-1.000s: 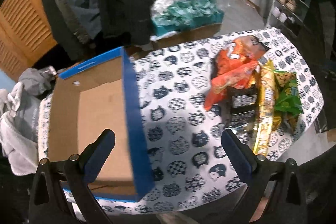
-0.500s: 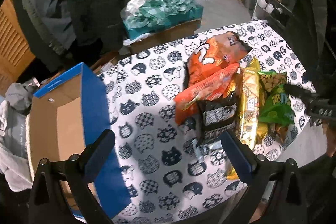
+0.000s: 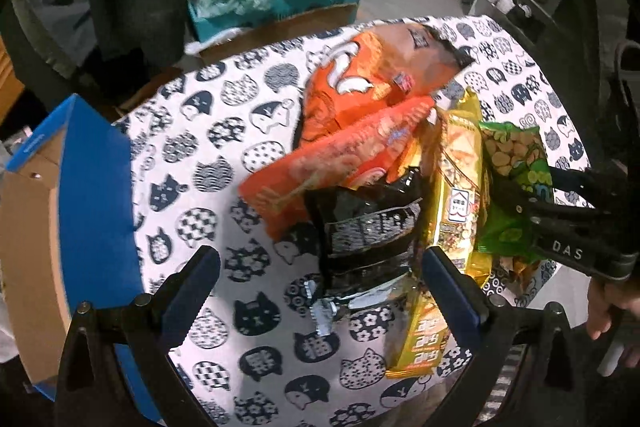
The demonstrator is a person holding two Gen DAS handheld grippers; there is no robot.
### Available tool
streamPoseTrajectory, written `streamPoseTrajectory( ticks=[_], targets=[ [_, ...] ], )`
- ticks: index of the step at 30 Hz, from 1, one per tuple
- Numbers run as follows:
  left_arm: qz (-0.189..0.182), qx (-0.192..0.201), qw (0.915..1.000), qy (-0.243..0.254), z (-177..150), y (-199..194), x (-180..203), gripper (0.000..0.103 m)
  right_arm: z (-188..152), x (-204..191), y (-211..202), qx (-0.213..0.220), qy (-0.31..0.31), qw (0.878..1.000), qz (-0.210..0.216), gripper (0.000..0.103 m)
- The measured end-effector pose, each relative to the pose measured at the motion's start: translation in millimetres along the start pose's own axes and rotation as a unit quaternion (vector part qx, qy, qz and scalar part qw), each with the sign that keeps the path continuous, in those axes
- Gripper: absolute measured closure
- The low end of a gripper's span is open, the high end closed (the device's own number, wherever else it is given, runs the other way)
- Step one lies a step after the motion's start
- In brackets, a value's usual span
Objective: Organize snacks
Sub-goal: 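Grasp yellow biscuit stick pack with left tool while right tool grasps green peanut bag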
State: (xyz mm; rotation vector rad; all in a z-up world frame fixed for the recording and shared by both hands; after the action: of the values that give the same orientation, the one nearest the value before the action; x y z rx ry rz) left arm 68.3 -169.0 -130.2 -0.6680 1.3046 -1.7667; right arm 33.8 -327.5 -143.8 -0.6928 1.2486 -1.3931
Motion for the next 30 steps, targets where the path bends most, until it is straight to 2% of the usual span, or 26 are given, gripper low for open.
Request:
streamPoseTrajectory(
  ticks=[7, 14, 16, 25, 26, 29, 30],
  targets=[
    [-0.031, -0.003, 0.9995, 0.007, 0, 13, 22, 0.001, 6, 15, -4, -0.006, 0.013, 1.000, 0.006, 0.067],
    [-0.031, 0.000, 0.9983, 0.048, 4, 20, 51, 0.003, 9, 26, -14, 0.008, 0.024, 1.000, 0.016, 0.067],
    [-0.028, -0.006, 0.9979, 0.058, 4, 24, 57, 0.008, 9, 29, -17, 0.011, 0.026, 0.999, 0.015, 0.067],
    [-0.007, -0.023, 0.9945, 0.102, 6, 46, 79, 0.014, 8, 44, -26, 0.021, 0.045, 0.998, 0.025, 0.067],
    [0.000, -0.023, 0.9940, 0.107, 7, 48, 81, 0.016, 8, 45, -27, 0.022, 0.046, 0.998, 0.026, 0.067],
    [0.014, -0.020, 0.9930, 0.116, 8, 50, 84, 0.032, 11, 45, -28, 0.024, 0.044, 0.998, 0.027, 0.067],
    [0.009, -0.021, 0.9932, 0.114, 8, 50, 84, 0.042, 11, 45, -28, 0.024, 0.044, 0.998, 0.026, 0.067]
  ],
)
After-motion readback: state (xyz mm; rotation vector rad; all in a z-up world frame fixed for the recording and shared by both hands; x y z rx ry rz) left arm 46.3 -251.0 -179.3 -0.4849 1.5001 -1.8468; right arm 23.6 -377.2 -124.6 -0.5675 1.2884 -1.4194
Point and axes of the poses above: each gripper's, at about its wrist camera, not at the fingertips, and y roughly the way its jaws point, x to its right, z to its top, the point moved 2 cm from there along y, roughly the way its jaws point, and after that the axes turned 10 degrees about y, right-handed, at the moved point
